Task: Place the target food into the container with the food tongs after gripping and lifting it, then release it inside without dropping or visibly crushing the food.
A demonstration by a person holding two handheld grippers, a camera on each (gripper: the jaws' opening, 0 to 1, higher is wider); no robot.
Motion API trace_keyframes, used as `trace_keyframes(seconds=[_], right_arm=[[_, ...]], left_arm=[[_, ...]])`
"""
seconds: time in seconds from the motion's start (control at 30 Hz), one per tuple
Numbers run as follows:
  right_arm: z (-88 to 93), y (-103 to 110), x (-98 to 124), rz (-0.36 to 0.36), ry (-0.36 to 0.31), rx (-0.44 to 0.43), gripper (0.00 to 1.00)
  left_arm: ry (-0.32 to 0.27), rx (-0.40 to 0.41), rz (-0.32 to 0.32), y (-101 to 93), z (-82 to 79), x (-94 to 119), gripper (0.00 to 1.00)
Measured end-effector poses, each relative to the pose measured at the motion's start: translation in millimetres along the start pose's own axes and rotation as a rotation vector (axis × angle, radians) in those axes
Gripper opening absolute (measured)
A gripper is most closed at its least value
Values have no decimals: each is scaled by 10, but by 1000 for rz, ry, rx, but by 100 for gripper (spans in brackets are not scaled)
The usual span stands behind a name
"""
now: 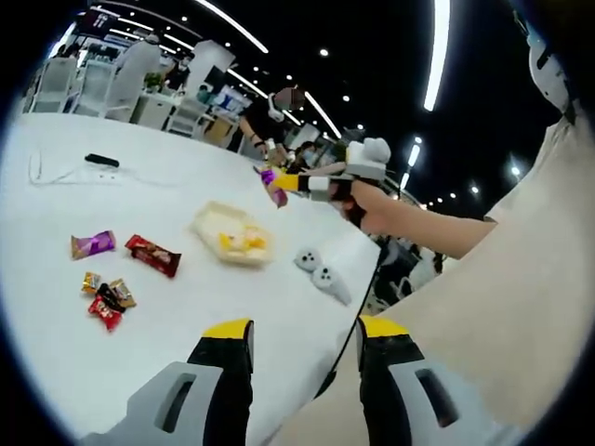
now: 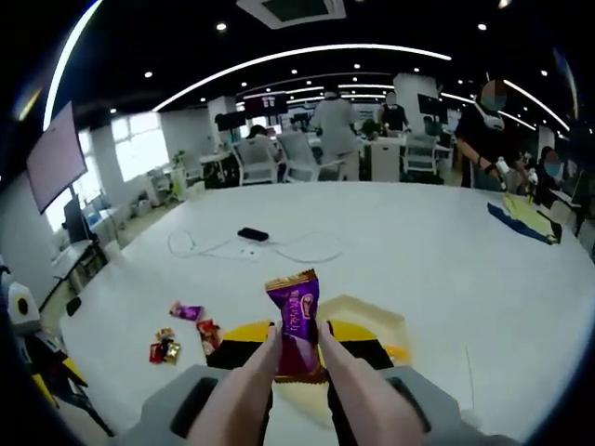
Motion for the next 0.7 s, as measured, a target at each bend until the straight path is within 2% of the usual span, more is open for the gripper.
trace_keyframes(seconds=[0.4, 0.7], right_arm=[[-53, 0, -84, -10, -6, 4, 21], [-63, 19, -158, -19, 3, 23, 21]], left_arm=[[0, -3, -6, 0, 3, -7, 43], [-20, 12, -34, 43, -16, 32, 43]])
Point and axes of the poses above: the point that each gripper's makers call its tool centre point, and the gripper's own axes: x roughly backward along the fingers, y roughly to its left, z roughly out of its underside, the point moved 8 cm from there along x, roughly backward along the fingers, and after that the axes turned 7 degrees about -x, right-handed, at the moved point
